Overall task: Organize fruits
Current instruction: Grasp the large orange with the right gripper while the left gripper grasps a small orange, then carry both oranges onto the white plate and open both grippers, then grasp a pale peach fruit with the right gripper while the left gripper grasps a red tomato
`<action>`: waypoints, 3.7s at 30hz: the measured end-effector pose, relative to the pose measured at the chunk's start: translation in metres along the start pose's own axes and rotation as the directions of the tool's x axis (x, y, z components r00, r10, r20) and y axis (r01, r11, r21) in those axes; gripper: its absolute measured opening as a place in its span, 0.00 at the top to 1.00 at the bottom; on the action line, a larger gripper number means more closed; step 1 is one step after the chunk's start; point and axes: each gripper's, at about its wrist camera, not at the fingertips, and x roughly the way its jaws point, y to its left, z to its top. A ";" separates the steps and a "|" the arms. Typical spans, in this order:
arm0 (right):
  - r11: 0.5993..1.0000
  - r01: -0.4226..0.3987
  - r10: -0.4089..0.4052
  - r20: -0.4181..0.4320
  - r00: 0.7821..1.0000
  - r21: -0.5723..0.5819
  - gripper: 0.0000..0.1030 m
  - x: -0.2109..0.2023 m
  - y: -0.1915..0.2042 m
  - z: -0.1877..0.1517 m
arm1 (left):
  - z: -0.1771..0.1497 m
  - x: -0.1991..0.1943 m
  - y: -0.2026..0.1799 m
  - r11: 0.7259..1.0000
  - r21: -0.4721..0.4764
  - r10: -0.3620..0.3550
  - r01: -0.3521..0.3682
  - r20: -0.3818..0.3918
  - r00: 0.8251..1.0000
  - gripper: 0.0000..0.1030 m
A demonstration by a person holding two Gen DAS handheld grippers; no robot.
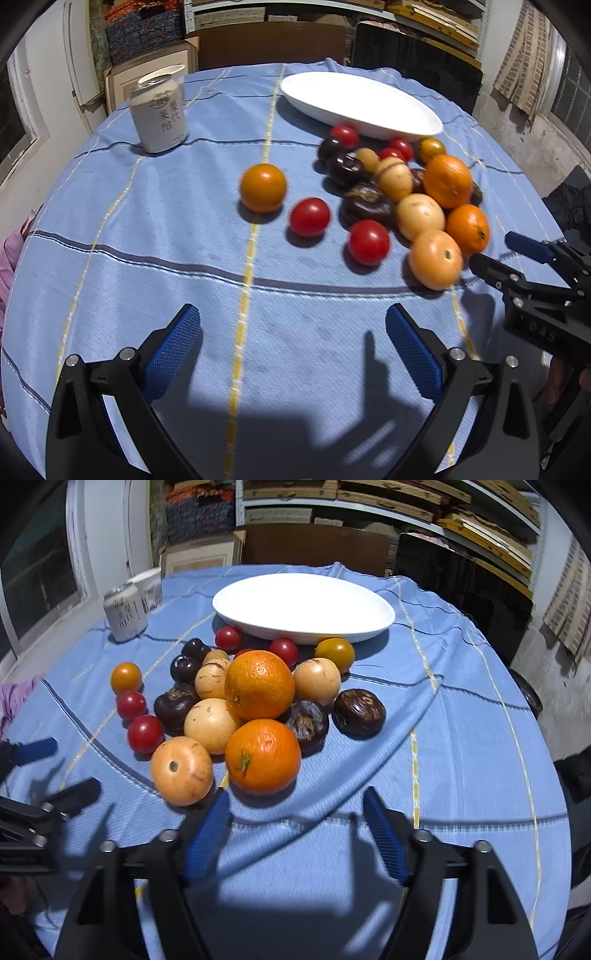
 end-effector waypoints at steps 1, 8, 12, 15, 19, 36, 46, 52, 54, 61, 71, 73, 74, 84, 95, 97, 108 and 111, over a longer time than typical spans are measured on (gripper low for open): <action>1.000 -0.012 0.012 -0.013 1.000 -0.006 0.37 0.003 0.000 0.002 | 0.001 0.001 0.003 1.000 -0.007 0.003 -0.003 -0.001 1.000 0.04; 0.997 -0.080 0.079 -0.044 0.996 -0.006 0.57 0.017 0.013 0.012 | 0.011 0.007 0.020 0.999 -0.031 0.016 -0.016 -0.013 1.000 0.04; 0.993 -0.115 0.116 -0.046 0.992 0.034 0.58 0.021 0.010 0.016 | 0.023 0.010 0.032 0.999 -0.043 0.009 -0.009 -0.011 1.000 0.04; 0.987 -0.151 0.153 -0.030 0.988 0.062 0.59 0.021 0.005 0.015 | 0.034 0.013 0.042 0.997 -0.069 0.016 -0.016 -0.011 1.000 0.04; 0.970 -0.214 0.218 -0.019 0.976 0.118 0.59 0.016 -0.009 0.009 | 0.054 0.016 0.047 0.997 -0.082 0.009 -0.010 -0.013 1.000 0.04; 0.958 -0.245 0.249 -0.013 0.968 0.147 0.59 0.003 -0.033 -0.003 | 0.090 0.057 0.035 0.988 -0.125 -0.099 0.092 -0.057 0.993 0.64; 0.958 -0.255 0.260 -0.021 0.965 0.133 0.59 0.005 -0.030 -0.002 | 0.087 0.059 0.041 0.993 -0.101 -0.062 0.056 -0.057 0.996 0.52; 0.956 -0.259 0.264 -0.013 0.965 0.140 0.59 0.005 -0.030 -0.001 | 0.090 0.063 0.040 0.993 -0.112 -0.046 0.039 -0.056 0.997 0.64; 0.954 -0.264 0.267 -0.002 0.964 0.139 0.59 0.002 -0.032 0.000 | 0.089 0.060 0.043 0.992 -0.117 -0.051 0.044 -0.056 0.997 0.64; 0.947 -0.292 0.286 0.062 0.956 0.132 0.59 -0.017 -0.044 0.015 | 0.098 0.031 0.047 0.987 -0.122 -0.104 0.102 -0.004 0.995 0.64; 0.979 -0.203 0.200 0.134 0.971 0.011 0.59 0.003 -0.056 0.111 | 0.202 0.046 -0.015 0.984 -0.007 -0.176 0.176 0.052 0.983 0.64; 0.986 -0.166 0.166 0.127 0.978 -0.011 0.59 0.026 -0.058 0.134 | 0.227 0.067 -0.022 0.987 -0.010 -0.161 0.162 0.032 0.986 0.64; 0.988 -0.154 0.155 0.115 0.981 -0.017 0.59 0.038 -0.059 0.144 | 0.243 0.085 -0.026 0.990 -0.016 -0.139 0.139 0.016 0.990 0.64; 0.981 -0.174 0.170 0.056 0.984 0.084 0.40 0.130 -0.093 0.198 | 0.294 0.156 -0.042 0.997 -0.017 -0.070 0.069 -0.013 0.997 0.36; 0.980 -0.187 0.172 0.175 0.969 0.070 0.26 0.033 -0.093 0.138 | 0.228 0.047 -0.031 0.996 0.084 -0.020 0.006 0.166 0.986 0.06; 0.977 -0.199 0.180 0.197 0.964 0.080 0.26 0.016 -0.090 0.119 | 0.201 0.029 -0.025 0.995 0.091 0.013 -0.033 0.205 0.979 0.05; 0.928 -0.322 0.286 0.193 0.939 0.188 0.26 -0.025 -0.071 0.022 | 0.091 0.013 0.020 1.000 -0.027 0.013 -0.010 0.114 0.993 0.05; 0.929 -0.321 0.293 0.166 0.942 0.184 0.26 -0.025 -0.058 0.010 | 0.074 0.014 0.025 0.999 -0.031 0.025 -0.023 0.087 0.996 0.05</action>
